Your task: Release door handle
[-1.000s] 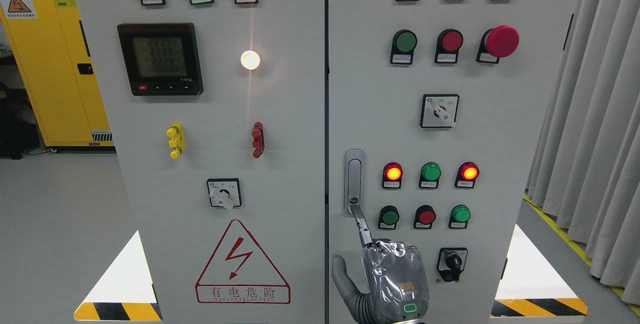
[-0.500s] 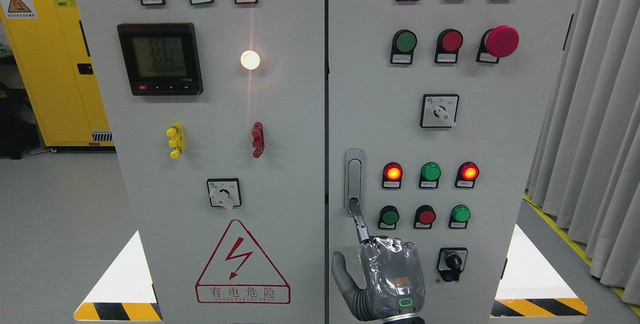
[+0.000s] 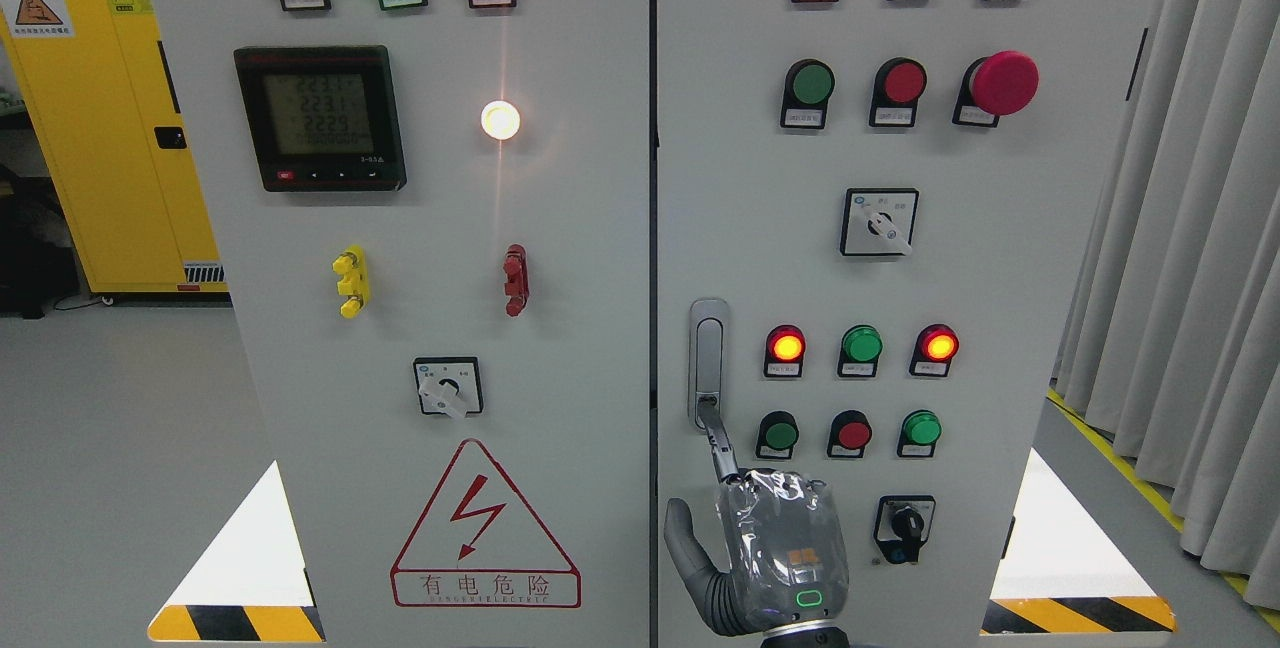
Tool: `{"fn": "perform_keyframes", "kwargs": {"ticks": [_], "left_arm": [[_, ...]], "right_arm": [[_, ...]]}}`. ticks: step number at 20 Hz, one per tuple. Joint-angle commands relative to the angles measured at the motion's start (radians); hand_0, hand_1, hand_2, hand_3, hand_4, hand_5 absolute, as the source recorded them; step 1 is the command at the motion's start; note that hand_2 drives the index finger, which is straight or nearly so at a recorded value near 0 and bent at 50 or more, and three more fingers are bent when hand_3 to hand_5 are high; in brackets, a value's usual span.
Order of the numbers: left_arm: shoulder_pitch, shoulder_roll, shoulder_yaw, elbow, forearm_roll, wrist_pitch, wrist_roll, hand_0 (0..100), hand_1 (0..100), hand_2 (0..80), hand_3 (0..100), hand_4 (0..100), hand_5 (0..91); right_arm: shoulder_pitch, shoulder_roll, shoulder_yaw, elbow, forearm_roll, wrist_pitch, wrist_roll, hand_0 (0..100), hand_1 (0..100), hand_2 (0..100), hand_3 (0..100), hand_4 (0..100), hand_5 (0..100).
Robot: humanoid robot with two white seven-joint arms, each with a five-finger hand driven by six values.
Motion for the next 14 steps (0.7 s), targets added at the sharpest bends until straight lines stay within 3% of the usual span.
{"fn": "perform_keyframes", "kwargs": {"ticks": [1,14], "left_arm": [[0.000,0.000,0.000,0.000,0.000,0.001,0.000,12,56,0.0,0,0,0.0],[0.000,0.000,0.000,0.000,0.000,-0.001,0.000,12,56,0.0,0,0,0.0]], "right_arm": [[-0.015,-0.001,-0.003,0.010,0.000,0.005,-0.008,65,36,0,100,100,100],[-0.016,-0.001,-0.006,0.020,0.000,0.020,-0.002,66,36,0,100,100,100]]}}
